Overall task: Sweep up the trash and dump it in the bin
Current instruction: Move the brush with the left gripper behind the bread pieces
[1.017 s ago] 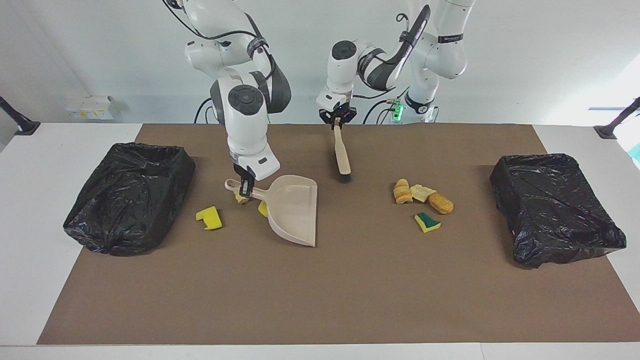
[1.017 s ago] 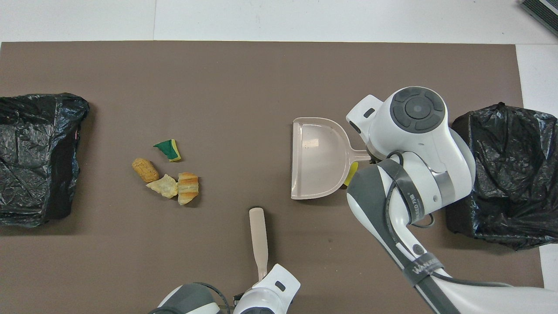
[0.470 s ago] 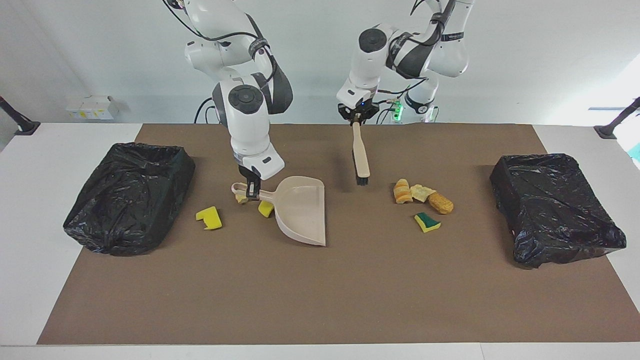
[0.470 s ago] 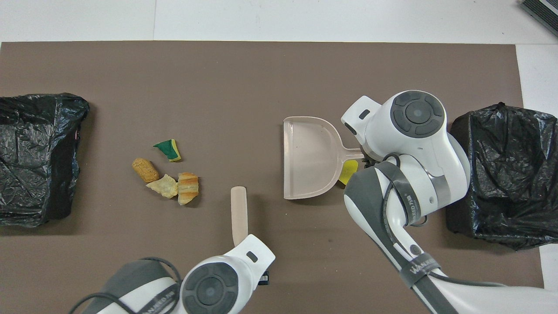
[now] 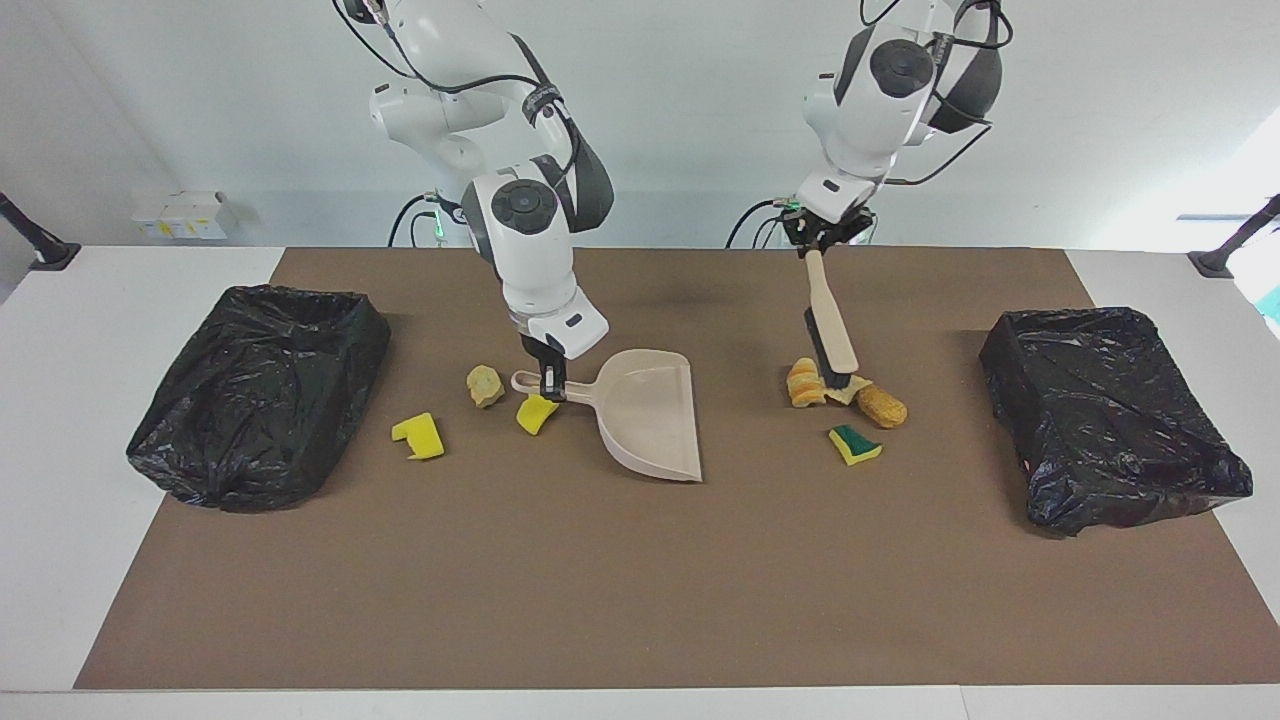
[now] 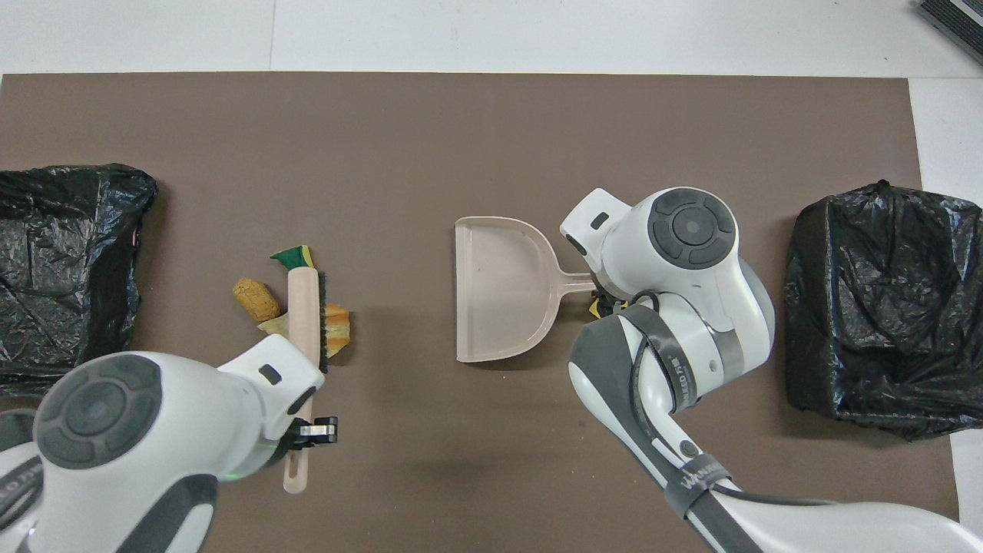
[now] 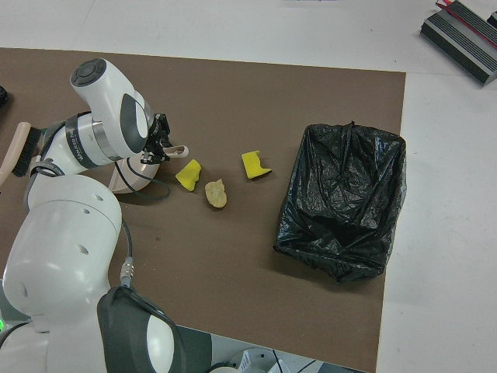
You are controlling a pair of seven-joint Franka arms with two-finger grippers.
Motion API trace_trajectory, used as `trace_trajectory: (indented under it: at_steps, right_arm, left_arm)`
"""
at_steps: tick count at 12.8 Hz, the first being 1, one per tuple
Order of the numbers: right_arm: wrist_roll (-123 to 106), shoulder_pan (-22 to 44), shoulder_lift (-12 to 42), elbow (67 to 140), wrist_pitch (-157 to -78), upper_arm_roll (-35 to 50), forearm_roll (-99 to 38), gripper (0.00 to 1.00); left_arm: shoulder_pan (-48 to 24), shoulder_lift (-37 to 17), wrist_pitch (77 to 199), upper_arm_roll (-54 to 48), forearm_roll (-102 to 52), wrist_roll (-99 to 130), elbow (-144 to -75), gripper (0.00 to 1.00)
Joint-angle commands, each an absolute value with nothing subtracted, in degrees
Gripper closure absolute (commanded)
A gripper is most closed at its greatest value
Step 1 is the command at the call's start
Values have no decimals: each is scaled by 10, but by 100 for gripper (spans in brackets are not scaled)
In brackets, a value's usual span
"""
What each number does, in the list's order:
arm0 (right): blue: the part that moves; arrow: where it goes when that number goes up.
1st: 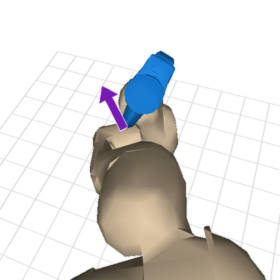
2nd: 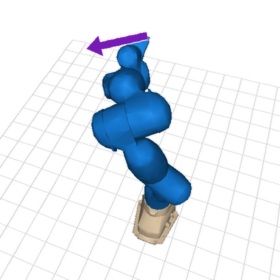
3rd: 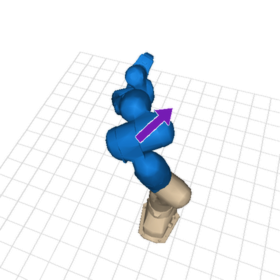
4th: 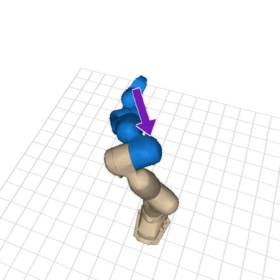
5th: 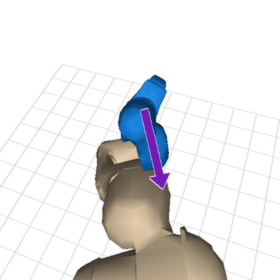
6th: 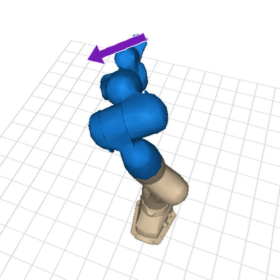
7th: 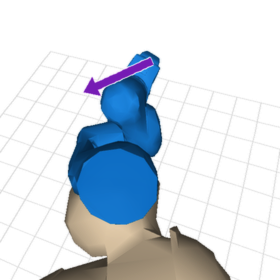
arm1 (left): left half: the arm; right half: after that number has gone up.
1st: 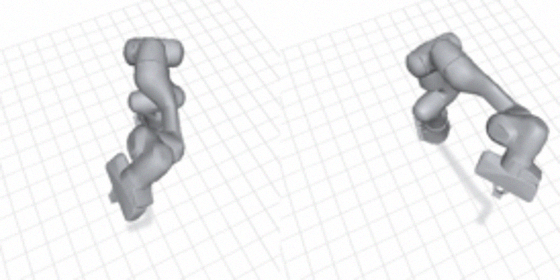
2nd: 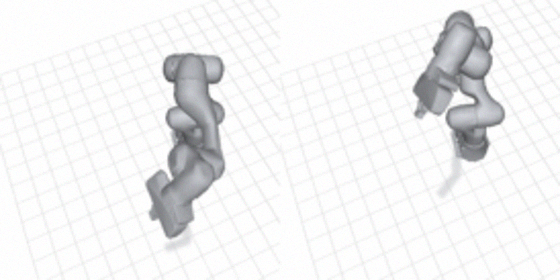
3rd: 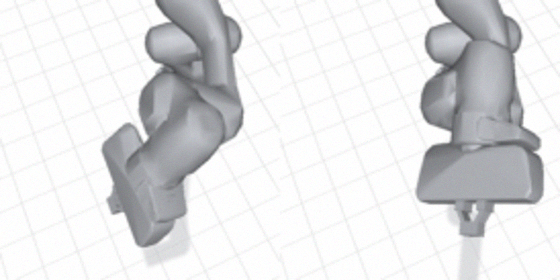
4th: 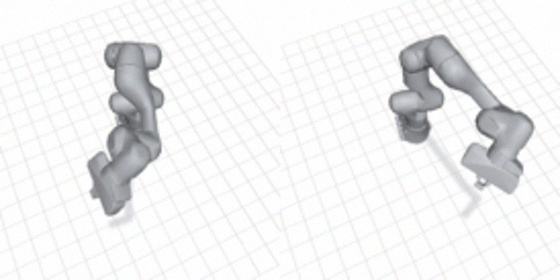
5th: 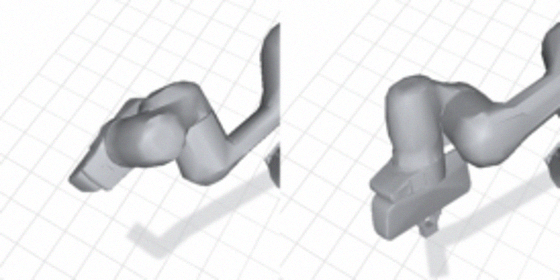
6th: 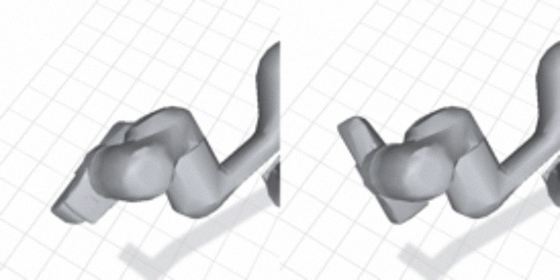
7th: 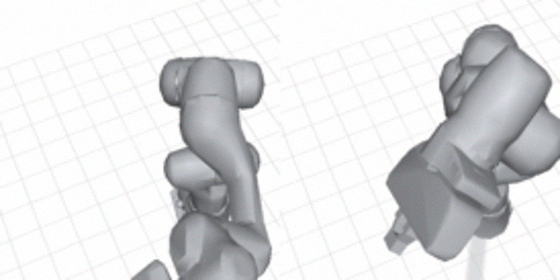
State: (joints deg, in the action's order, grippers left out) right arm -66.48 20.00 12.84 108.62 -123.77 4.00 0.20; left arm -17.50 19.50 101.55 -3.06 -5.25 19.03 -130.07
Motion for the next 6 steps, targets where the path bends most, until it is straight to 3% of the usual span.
trace_trajectory:
  at_steps: [1, 3, 6]
  right_arm:
    - [-664, 211, 134, 1092, -1256, 41, -17, 100]
    - [-662, 214, 135, 1092, -1257, 40, -17, 100]
    - [-669, 214, 134, 1090, -1244, 40, 5, 100]
  left_arm:
    - [-75, 171, 1034, -39, -34, 98, -1282, 100]
    - [-13, 162, 1045, -39, -34, 23, -1282, 100]
    - [24, 128, 1095, -39, -34, -4, -1288, 100]
